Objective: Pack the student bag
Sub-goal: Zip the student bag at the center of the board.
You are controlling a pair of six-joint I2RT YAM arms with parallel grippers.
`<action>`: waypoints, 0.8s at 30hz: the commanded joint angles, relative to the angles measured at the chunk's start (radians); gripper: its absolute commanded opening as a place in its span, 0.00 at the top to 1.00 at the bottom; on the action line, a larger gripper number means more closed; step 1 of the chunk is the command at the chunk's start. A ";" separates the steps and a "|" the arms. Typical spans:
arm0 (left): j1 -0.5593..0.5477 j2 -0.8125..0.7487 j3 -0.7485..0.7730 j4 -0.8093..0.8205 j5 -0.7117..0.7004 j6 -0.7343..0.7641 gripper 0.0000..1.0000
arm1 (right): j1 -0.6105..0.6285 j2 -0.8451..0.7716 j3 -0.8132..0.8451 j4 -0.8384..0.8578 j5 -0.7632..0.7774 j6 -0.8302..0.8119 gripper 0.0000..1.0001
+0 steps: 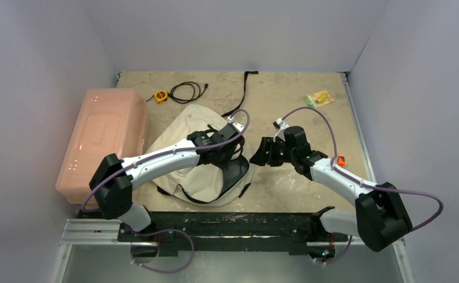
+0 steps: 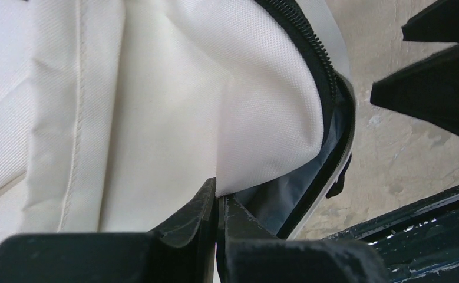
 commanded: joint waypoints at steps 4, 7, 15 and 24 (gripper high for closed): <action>0.006 -0.133 -0.057 -0.034 -0.079 -0.041 1.00 | 0.128 0.114 0.179 0.036 0.176 -0.037 0.36; 0.006 -0.153 -0.060 -0.051 -0.085 -0.049 1.00 | 0.193 0.181 0.219 0.052 0.309 -0.074 0.35; 0.006 -0.195 -0.113 -0.016 -0.052 -0.082 1.00 | 0.327 0.309 0.270 0.116 0.704 -0.132 0.44; 0.005 -0.162 -0.174 0.035 -0.021 -0.081 1.00 | 0.230 0.178 0.151 0.192 0.505 0.031 1.00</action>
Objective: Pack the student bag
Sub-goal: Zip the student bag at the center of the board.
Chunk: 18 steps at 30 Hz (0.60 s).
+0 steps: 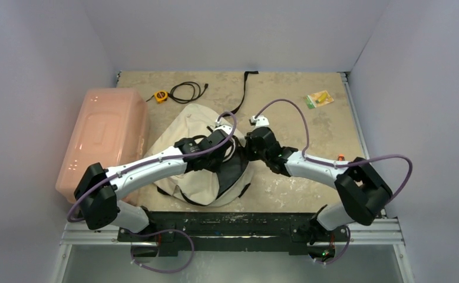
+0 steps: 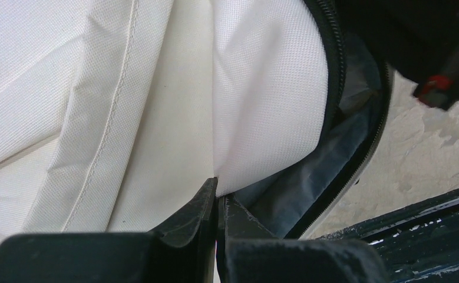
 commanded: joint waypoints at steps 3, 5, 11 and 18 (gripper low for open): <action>0.004 0.047 -0.032 0.015 0.024 0.036 1.00 | -0.247 -0.166 -0.209 0.277 -0.487 0.204 1.00; 0.006 0.077 -0.026 0.008 0.029 0.059 1.00 | -0.304 -0.161 -0.292 0.410 -0.651 0.288 1.00; 0.008 0.111 -0.016 0.037 0.130 0.101 1.00 | -0.350 -0.053 -0.451 0.877 -0.875 0.537 1.00; 0.008 0.142 -0.004 0.055 0.277 0.125 1.00 | -0.368 -0.023 -0.392 0.658 -0.827 0.407 0.94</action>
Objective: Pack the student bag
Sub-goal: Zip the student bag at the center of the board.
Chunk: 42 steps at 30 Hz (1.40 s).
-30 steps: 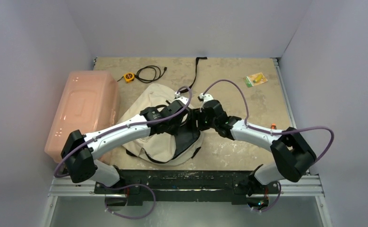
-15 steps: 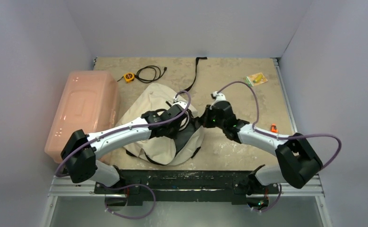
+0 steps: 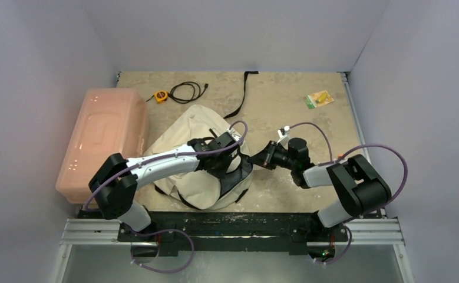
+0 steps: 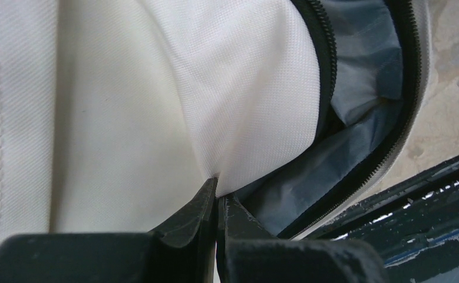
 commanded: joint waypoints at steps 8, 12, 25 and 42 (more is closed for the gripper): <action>0.004 -0.049 -0.027 0.018 0.140 0.026 1.00 | 0.003 -0.212 0.295 -0.800 0.472 -0.457 0.71; 0.004 -0.105 -0.058 0.025 0.137 0.017 1.00 | 0.031 -0.208 0.390 -0.973 0.497 -0.579 0.61; 0.005 -0.239 -0.103 -0.006 0.005 0.009 1.00 | 0.071 -0.411 0.100 -0.363 -0.058 0.119 0.30; 0.006 -0.248 -0.124 -0.003 0.051 0.013 1.00 | 0.056 0.055 0.004 0.339 -0.072 0.601 0.33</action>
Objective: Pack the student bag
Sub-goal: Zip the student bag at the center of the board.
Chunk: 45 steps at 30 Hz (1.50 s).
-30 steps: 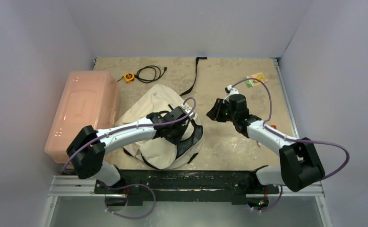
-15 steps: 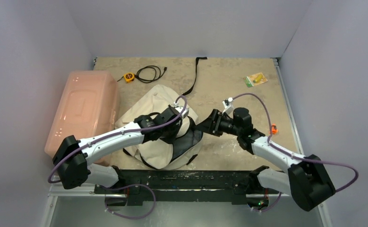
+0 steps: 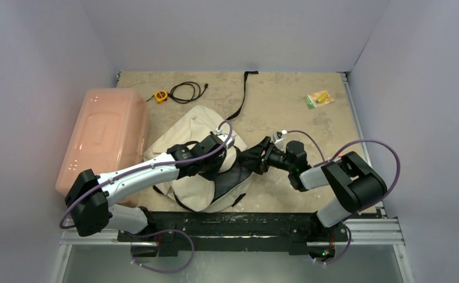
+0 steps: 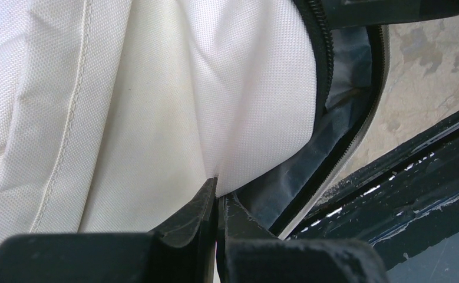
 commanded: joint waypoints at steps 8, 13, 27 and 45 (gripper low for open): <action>0.001 -0.011 -0.015 -0.014 0.051 -0.001 1.00 | -0.008 0.242 0.090 0.367 -0.011 0.176 0.36; 0.001 -0.008 -0.024 -0.013 0.053 -0.002 1.00 | -0.015 0.276 0.099 0.383 -0.010 0.175 0.46; -0.001 -0.006 -0.043 -0.004 0.063 -0.003 1.00 | -0.027 0.229 0.129 0.183 -0.027 0.042 0.79; -0.002 0.005 -0.048 -0.016 0.107 0.004 0.95 | -0.026 0.006 0.348 -0.641 0.085 -0.583 1.00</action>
